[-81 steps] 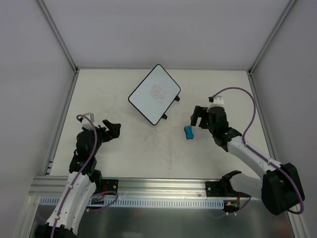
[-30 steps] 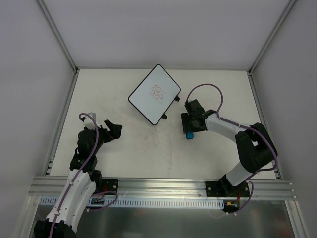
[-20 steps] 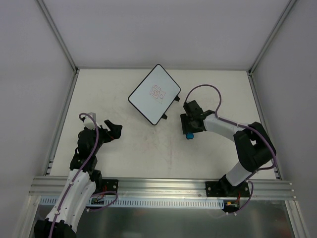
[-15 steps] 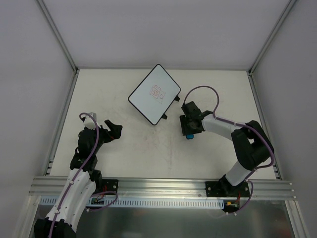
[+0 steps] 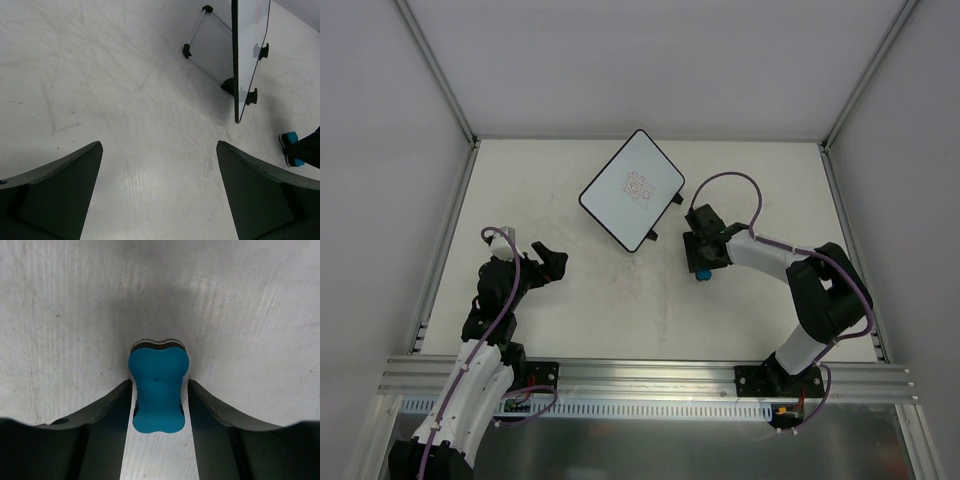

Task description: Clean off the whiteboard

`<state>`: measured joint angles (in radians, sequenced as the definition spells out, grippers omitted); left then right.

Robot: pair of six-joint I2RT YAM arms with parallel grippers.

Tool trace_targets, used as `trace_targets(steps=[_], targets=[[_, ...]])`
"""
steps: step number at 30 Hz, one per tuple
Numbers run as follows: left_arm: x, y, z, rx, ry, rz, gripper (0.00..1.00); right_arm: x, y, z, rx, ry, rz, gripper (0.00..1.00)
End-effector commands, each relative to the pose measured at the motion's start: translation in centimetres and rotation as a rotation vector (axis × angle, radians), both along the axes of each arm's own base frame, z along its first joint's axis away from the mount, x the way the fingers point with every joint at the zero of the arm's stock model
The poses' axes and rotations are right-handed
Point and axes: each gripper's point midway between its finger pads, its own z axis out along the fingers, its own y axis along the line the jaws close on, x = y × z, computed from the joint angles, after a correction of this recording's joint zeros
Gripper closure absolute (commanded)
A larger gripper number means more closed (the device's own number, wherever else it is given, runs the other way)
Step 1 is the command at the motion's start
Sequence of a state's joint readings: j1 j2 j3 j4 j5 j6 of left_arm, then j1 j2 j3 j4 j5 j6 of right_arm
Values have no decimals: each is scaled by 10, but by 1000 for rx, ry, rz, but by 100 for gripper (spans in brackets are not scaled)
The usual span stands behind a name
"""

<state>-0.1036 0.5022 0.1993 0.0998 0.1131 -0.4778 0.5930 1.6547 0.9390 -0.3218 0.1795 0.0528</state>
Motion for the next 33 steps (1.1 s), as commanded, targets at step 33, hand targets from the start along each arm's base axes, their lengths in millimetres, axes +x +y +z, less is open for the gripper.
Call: trace_targets(steps=[33], targets=[[6,-3,21,6,-69,-26,1,13,7,20,-1,-63,-1,48]])
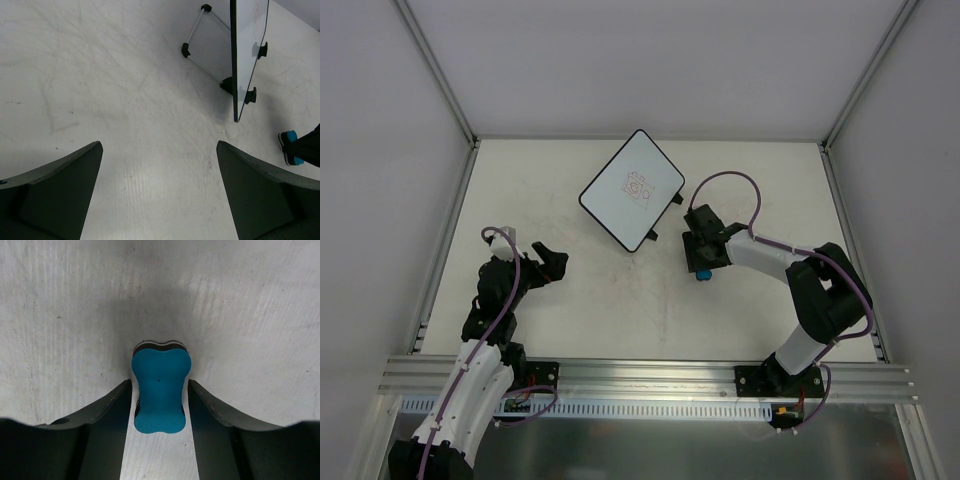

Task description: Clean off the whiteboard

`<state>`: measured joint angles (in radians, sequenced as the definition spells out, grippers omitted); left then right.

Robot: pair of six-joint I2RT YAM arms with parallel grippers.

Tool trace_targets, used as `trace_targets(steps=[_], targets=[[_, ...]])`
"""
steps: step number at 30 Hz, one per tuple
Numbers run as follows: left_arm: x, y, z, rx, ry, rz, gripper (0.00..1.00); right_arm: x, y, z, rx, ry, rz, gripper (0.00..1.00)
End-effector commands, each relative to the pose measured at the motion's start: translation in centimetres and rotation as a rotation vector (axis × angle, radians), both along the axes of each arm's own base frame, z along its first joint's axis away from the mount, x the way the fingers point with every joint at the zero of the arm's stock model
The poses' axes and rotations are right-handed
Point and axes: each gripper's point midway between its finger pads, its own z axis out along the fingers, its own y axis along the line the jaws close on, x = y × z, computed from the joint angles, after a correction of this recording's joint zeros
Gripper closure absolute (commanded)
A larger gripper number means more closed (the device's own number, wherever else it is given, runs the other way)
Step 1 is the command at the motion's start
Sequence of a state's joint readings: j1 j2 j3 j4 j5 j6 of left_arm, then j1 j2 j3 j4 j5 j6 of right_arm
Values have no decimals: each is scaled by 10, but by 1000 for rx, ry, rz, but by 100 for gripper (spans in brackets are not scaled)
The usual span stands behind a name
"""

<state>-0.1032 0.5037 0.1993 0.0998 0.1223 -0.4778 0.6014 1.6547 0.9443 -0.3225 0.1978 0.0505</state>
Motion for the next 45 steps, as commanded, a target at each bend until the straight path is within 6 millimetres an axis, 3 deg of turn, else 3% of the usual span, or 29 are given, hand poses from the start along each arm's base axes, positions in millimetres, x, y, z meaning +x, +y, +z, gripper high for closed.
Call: trace_targets(steps=[1,25,35,39,45], targets=[[7,-2,21,8,-71,-18,1,11,7,19,13,-52,-5,49],[7,-2,20,11,-66,-17,1,13,6,32,26,-88,-8,51],[7,-2,20,10,-65,-18,1,12,6,26,19,-71,-7,51],[7,-2,19,12,-64,-20,1,13,6,26,16,-72,-5,60],[7,-3,20,10,-67,-23,1,12,6,23,12,-65,-5,65]])
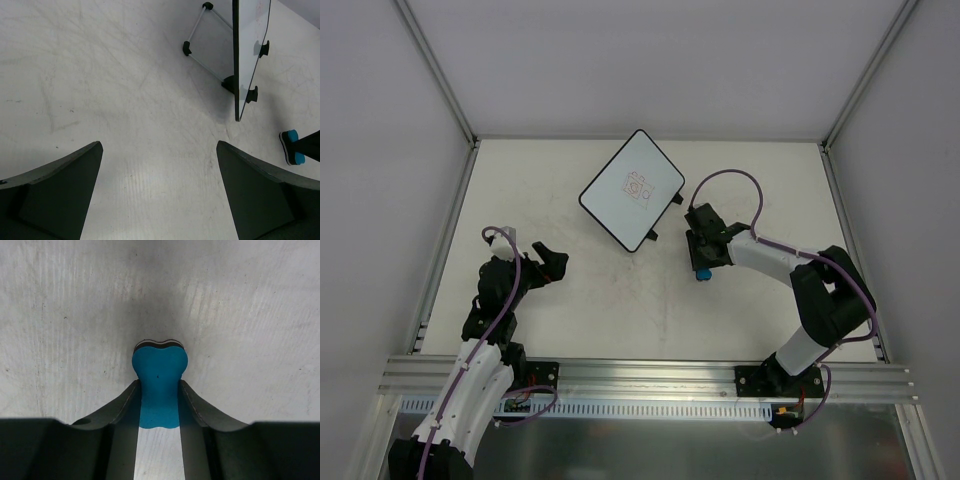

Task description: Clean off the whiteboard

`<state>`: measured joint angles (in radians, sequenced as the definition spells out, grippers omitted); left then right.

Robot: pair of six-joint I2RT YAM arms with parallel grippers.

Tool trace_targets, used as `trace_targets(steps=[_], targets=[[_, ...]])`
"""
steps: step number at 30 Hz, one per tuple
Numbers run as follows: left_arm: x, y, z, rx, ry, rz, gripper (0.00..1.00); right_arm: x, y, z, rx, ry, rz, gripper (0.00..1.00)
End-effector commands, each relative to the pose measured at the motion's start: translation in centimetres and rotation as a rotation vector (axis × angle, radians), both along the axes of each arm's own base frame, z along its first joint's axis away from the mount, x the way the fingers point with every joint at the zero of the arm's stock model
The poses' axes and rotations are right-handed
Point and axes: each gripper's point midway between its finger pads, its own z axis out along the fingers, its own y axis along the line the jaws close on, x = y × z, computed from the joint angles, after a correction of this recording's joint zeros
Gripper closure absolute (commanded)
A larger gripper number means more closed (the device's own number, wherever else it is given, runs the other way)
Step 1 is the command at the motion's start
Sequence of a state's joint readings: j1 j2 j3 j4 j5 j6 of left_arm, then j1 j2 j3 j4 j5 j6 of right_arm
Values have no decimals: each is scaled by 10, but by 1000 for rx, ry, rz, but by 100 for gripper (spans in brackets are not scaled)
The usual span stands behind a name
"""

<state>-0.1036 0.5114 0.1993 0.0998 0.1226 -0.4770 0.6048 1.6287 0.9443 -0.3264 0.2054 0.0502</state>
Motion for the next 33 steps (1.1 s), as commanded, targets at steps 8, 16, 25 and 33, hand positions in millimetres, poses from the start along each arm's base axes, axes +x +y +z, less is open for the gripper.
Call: trace_targets(steps=[8,16,25,33], targets=[[6,-4,25,-4,-88,-30,1,11,3,18,0,-50,-7,95],[11,-21,46,-97,-167,-89,1,12,16,41,77,-83,29,100],[28,-43,64,-244,-220,-167,1,20,37,102,212,-196,94,100],[54,-52,87,-282,-302,-210,2,44,66,189,365,-350,135,100]])
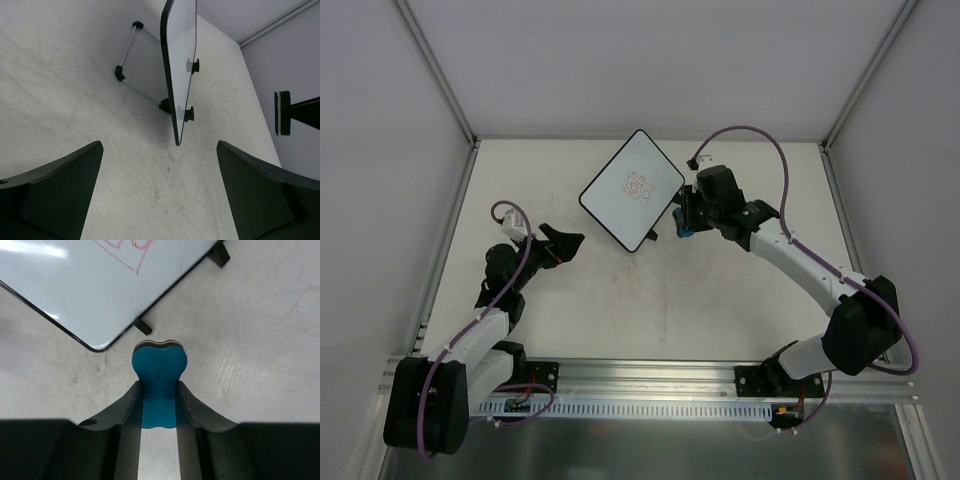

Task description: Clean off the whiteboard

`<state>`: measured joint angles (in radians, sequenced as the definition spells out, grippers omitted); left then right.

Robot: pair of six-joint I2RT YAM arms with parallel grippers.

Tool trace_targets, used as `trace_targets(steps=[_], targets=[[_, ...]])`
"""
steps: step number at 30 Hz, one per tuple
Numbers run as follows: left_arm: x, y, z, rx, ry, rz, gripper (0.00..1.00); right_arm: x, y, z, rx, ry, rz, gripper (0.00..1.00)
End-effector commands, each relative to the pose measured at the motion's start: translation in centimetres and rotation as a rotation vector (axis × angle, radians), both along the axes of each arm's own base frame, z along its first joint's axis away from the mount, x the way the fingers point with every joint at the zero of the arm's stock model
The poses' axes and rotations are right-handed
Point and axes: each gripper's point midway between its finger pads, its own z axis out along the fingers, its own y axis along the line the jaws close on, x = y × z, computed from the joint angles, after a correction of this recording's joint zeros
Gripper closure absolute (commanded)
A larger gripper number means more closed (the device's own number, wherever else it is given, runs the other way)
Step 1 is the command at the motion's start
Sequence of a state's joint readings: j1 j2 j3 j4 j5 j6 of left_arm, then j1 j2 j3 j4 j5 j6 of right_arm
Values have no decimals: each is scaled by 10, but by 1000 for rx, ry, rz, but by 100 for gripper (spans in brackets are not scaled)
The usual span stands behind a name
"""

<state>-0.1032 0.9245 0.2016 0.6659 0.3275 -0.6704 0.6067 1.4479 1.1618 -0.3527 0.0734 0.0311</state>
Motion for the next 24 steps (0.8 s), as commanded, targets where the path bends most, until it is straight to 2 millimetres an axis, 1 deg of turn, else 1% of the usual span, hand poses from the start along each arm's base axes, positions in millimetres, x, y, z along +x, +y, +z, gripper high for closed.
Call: trace_targets(steps=[1,2,3,4,5,7,8,9,10,11,12,13,15,16,18,22,24], targets=[[17,-9,60,-55,-219,-40,2,11,15,58,85,-114,33,100],[18,-11,66,-59,-240,-57,2,13,17,64,96,-123,32,100],[21,-12,71,-59,-257,-59,2,17,22,76,123,-139,29,100],[24,-14,66,-55,-242,-68,2,18,27,81,142,-151,43,100],[27,-16,71,-54,-256,-85,3,18,32,86,156,-164,65,100],[33,-20,72,-55,-271,-104,5,24,37,97,161,-196,78,100],[36,-21,73,-57,-275,-110,6,23,43,99,172,-190,112,100],[41,-22,80,-63,-290,-115,6,25,45,102,160,-205,137,100],[46,-23,74,-67,-272,-116,6,29,47,99,146,-206,148,100],[50,-24,74,-71,-274,-119,7,34,49,103,149,-220,146,100],[53,-26,80,-85,-286,-127,7,37,52,106,155,-229,151,100],[58,-26,74,-91,-269,-128,8,40,56,107,157,-229,161,100],[64,-28,81,-96,-288,-137,10,49,65,111,168,-237,174,100],[68,-28,77,-92,-275,-135,11,52,67,113,172,-240,179,100],[75,-28,78,-85,-272,-129,11,60,76,120,191,-256,188,100],[88,-27,70,-69,-231,-115,11,74,86,130,210,-274,186,100],[91,-25,70,-66,-237,-105,11,82,91,127,215,-266,186,100]])
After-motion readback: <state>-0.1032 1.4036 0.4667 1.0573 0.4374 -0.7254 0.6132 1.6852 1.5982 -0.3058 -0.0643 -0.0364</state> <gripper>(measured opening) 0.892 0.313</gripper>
